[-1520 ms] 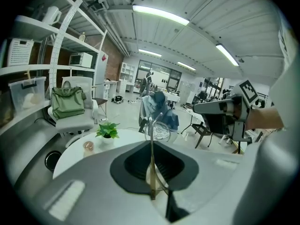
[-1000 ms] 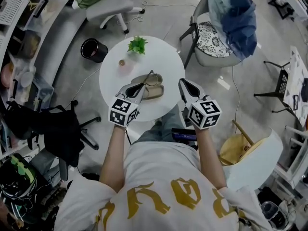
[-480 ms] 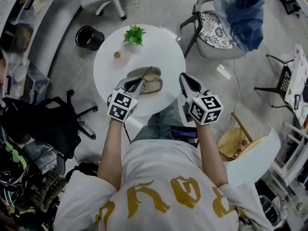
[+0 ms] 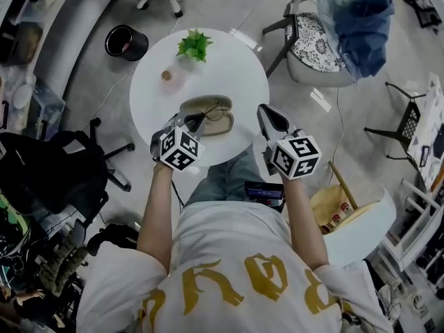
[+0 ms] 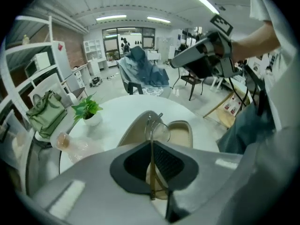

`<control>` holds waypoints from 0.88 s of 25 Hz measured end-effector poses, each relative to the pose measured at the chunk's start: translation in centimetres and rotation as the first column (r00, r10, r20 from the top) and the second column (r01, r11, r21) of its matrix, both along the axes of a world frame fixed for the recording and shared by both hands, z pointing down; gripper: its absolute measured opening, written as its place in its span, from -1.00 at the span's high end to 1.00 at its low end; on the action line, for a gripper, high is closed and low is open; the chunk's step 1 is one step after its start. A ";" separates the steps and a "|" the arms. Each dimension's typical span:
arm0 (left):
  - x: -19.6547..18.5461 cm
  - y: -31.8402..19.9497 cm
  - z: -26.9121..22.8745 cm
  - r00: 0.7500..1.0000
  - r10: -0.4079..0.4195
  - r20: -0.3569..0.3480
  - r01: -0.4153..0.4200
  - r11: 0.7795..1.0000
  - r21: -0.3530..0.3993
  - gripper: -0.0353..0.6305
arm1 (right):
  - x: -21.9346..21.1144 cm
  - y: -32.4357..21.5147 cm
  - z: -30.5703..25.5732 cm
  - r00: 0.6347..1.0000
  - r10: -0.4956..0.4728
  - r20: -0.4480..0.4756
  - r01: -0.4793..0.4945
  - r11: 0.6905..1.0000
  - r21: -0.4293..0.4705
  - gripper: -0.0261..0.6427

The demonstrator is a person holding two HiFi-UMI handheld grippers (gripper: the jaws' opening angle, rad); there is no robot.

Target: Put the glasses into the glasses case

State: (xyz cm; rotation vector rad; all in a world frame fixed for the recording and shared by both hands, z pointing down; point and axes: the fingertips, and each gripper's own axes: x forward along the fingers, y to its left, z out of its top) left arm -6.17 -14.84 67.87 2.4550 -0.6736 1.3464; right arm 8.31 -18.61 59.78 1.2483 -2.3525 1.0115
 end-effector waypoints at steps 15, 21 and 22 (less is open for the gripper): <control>0.3 -0.6 2.6 0.999 0.015 0.041 -0.014 0.999 -0.039 0.84 | 0.0 -0.6 0.2 1.000 -0.006 -0.012 0.006 1.000 -0.015 0.85; 0.3 -0.9 2.3 0.999 -0.049 0.003 0.049 0.998 -0.029 0.78 | 0.1 0.0 -0.2 1.000 -0.005 -0.024 0.005 1.000 -0.008 0.85; 0.3 -1.0 2.2 0.998 -0.060 -0.004 0.060 0.998 -0.026 0.76 | 0.1 0.2 -0.3 1.000 -0.001 -0.025 0.001 1.000 -0.006 0.85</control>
